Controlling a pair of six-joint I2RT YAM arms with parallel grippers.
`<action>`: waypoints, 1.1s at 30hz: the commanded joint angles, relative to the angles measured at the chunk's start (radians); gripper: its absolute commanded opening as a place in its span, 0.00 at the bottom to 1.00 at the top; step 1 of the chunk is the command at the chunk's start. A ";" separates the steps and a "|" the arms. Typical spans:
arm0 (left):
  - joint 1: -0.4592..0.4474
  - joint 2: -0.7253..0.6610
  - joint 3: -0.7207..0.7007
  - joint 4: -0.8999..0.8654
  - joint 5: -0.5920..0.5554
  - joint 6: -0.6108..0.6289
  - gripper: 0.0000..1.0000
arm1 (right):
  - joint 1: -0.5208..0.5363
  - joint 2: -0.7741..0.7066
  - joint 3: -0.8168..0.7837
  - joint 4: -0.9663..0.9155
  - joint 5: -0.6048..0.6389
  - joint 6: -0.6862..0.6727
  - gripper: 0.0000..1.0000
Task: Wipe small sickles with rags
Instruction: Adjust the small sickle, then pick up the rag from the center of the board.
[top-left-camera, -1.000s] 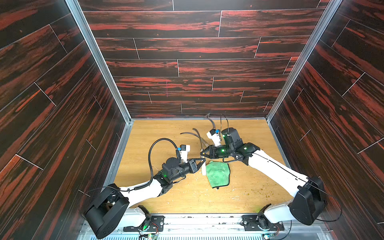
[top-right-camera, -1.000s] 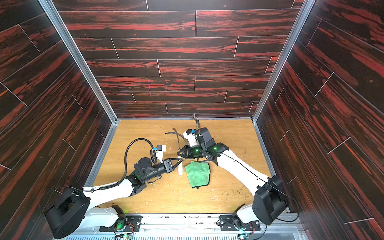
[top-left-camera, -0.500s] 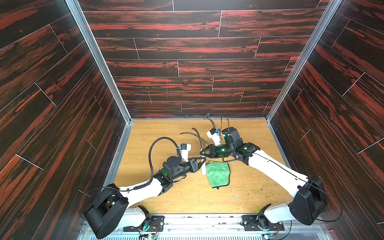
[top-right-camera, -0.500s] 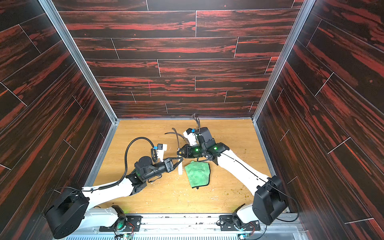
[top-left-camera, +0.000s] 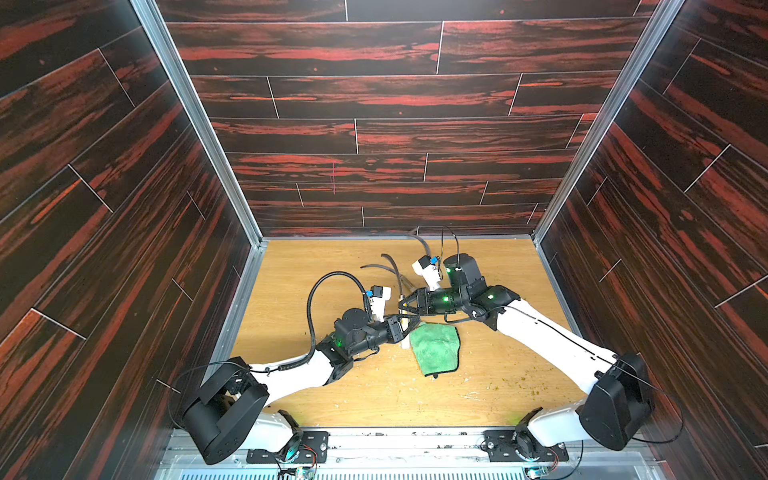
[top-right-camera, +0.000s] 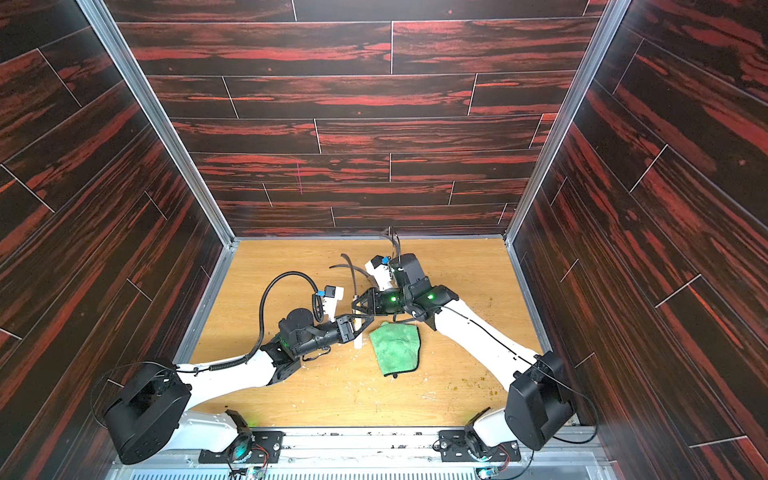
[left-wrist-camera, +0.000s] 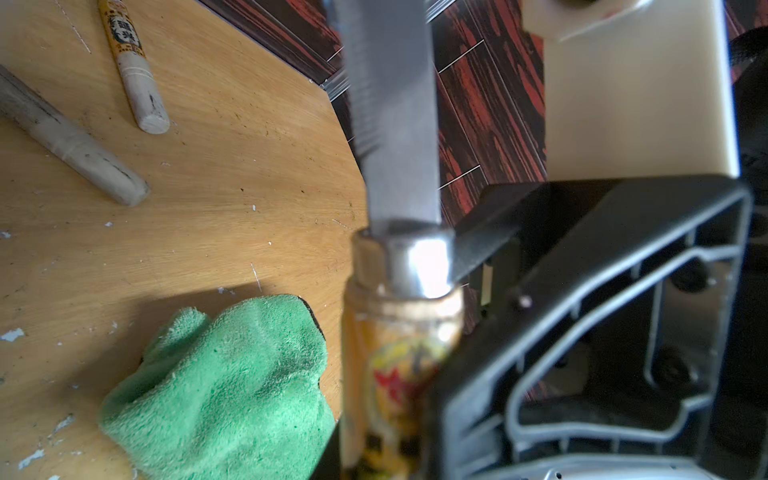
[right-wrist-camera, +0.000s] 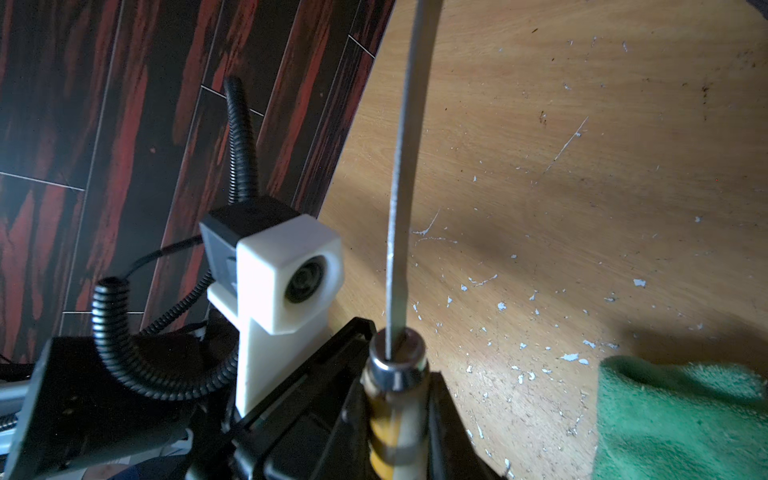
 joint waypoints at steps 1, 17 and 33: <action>-0.005 -0.024 0.015 0.011 0.002 0.020 0.00 | 0.004 -0.006 0.012 0.002 0.005 -0.001 0.02; -0.004 -0.064 -0.014 -0.103 -0.074 0.060 0.00 | 0.003 -0.070 0.062 -0.102 0.101 -0.049 0.62; 0.009 -0.128 -0.054 -0.213 -0.038 0.113 0.00 | 0.000 -0.105 0.015 -0.459 0.372 -0.155 0.75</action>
